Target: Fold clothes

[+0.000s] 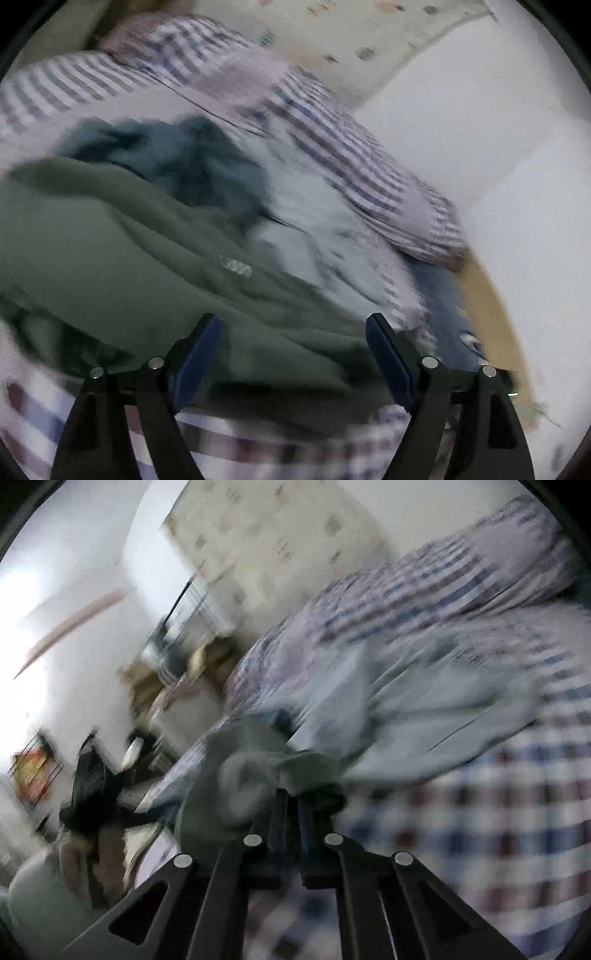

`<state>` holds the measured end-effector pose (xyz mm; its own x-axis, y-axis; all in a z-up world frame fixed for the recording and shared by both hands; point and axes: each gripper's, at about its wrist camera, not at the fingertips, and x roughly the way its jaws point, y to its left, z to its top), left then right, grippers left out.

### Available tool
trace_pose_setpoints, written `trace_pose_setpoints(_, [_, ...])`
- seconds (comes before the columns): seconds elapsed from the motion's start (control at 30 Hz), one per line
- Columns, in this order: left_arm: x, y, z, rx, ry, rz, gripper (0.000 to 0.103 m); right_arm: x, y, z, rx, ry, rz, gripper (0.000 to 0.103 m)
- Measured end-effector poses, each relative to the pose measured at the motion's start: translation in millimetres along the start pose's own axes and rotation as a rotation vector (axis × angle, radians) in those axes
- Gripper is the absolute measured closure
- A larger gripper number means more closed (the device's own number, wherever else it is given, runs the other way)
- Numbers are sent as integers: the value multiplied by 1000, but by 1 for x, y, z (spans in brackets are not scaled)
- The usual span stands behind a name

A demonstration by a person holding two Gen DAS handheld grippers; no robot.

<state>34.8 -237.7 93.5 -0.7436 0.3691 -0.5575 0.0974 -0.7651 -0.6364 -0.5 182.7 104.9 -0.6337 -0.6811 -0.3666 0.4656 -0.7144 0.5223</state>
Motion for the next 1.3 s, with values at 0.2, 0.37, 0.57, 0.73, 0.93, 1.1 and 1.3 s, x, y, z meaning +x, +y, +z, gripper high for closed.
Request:
trace_pose_setpoints(0.2, [0,-16,-5,102,-16,78,19,-105,-83,56,179,-341,-244,103])
trace_pose_setpoints(0.37, [18,-35,-20,223,30,157,19,-118,-129,58,312,-282,-242,98])
trace_pose_setpoints(0.57, [38,-46,-37,286,77,190,19,-15,-94,39,130,142,-168,58])
trace_pose_setpoints(0.73, [42,-41,-39,280,91,202,19,28,-87,11,7,343,-249,57])
trace_pose_setpoints(0.93, [23,-9,-22,146,26,286,19,50,-86,-15,13,421,-234,57])
trace_pose_setpoints(1.1, [1,33,-8,-59,-11,368,31,51,-65,-17,-75,342,-267,99])
trace_pose_setpoints(1.3, [2,37,-9,-59,13,403,32,-23,-72,25,-37,-3,-397,100])
